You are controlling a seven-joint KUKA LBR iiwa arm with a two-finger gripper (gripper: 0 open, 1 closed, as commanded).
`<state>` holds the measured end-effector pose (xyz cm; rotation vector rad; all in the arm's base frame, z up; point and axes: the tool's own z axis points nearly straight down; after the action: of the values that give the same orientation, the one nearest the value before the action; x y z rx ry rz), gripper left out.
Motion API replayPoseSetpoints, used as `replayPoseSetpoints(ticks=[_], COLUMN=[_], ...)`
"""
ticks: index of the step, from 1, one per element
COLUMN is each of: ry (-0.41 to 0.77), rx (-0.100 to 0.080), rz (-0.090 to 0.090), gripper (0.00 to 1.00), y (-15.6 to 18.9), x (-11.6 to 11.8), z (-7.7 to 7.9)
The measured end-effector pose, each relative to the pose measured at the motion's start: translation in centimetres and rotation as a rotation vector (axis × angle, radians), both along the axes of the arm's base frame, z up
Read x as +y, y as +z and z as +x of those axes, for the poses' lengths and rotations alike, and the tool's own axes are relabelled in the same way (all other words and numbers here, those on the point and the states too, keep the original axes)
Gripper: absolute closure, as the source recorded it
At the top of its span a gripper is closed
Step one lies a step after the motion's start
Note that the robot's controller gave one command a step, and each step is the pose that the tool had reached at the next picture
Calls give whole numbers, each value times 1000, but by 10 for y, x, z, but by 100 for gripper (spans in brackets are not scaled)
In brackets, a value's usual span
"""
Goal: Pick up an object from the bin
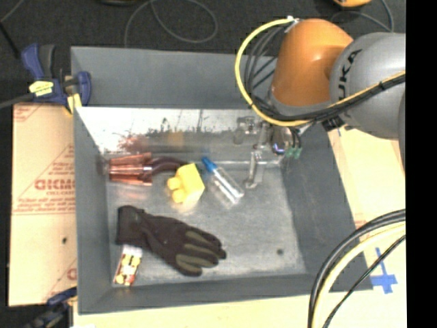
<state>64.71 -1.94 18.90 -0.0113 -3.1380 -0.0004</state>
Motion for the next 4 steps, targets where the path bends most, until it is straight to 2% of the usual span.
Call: replayPoseSetpoints(ticks=[1,2,3,4], ry=[0,-84,-153,-76], rx=[-8,-10,-3,-15], rz=[0,1,1,-1], gripper=[0,0,0,0], y=[5,-46,-80,-57], x=[0,-1,0,-11], z=[1,-2,-8,-9])
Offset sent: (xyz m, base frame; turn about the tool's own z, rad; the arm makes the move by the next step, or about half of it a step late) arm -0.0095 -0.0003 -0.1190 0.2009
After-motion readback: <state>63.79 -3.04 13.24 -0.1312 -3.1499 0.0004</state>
